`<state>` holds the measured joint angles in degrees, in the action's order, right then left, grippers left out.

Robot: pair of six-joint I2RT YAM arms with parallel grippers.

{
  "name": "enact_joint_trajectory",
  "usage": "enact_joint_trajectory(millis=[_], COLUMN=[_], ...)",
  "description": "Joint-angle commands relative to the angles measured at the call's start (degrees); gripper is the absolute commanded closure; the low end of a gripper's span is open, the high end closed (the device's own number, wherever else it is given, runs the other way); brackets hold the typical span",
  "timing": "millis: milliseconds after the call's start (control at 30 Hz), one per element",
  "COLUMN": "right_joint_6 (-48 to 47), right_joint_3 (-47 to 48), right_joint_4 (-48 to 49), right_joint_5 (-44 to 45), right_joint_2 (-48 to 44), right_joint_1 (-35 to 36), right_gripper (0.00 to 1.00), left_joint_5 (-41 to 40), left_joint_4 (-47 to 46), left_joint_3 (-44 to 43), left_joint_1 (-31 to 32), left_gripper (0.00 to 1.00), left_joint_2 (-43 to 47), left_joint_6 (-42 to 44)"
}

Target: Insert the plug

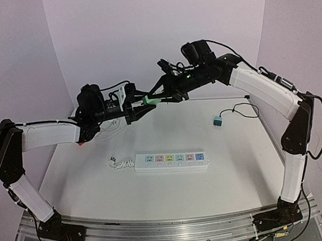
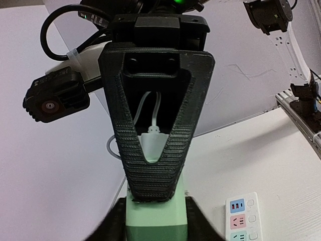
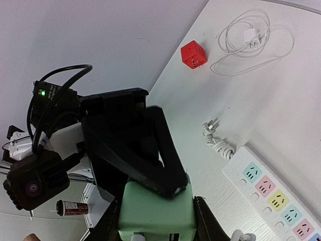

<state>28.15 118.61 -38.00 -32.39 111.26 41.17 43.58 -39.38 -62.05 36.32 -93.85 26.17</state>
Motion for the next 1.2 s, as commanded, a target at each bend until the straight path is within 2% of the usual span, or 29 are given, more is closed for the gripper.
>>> enact_joint_trajectory(millis=[0,133,233,367,533,733,967,1167], right_joint_6=[2.6,6.9,7.7,8.8,10.2,13.4,15.8,16.1], right_joint_3=[-2.2,-8.1,-7.8,-7.4,-5.9,-8.3,-10.5,-11.2], right_joint_4=[-2.5,-8.5,-15.9,-22.8,-31.2,-31.9,-30.2,-27.5], right_joint_5=[2.3,14.4,23.5,30.3,37.5,38.9,38.5,36.1], right_joint_2=[-1.1,-4.6,-5.5,-4.9,-2.6,0.2,3.8,6.3], right_joint_1=[-1.4,-3.7,-3.8,-3.7,-1.9,0.3,1.8,1.7], right_gripper=[1.0,1.0,1.0,1.0,1.0,1.0,1.0,1.0], left_joint_5=[2.9,4.3,2.5,-0.5,-6.3,-12.7,-12.4,-11.1], left_joint_4=[15.4,33.2,44.2,56.1,56.4,57.6,53.8,49.0], left_joint_3=[-7.1,-8.2,-8.9,-10.4,-6.3,-4.7,-2.6,-0.4], left_joint_1=[0.0,-0.1,-0.1,-0.1,0.2,0.2,0.2,0.2], left_gripper=[0.03,0.0,0.01,0.01,0.01,0.04,0.09,0.1], left_joint_2=[-1.3,-1.5,-1.7,-3.7,-4.0,-8.2,-11.3,-13.1], left_joint_6=[4.7,15.7,22.4,27.0,26.1,27.2,28.2,28.3])
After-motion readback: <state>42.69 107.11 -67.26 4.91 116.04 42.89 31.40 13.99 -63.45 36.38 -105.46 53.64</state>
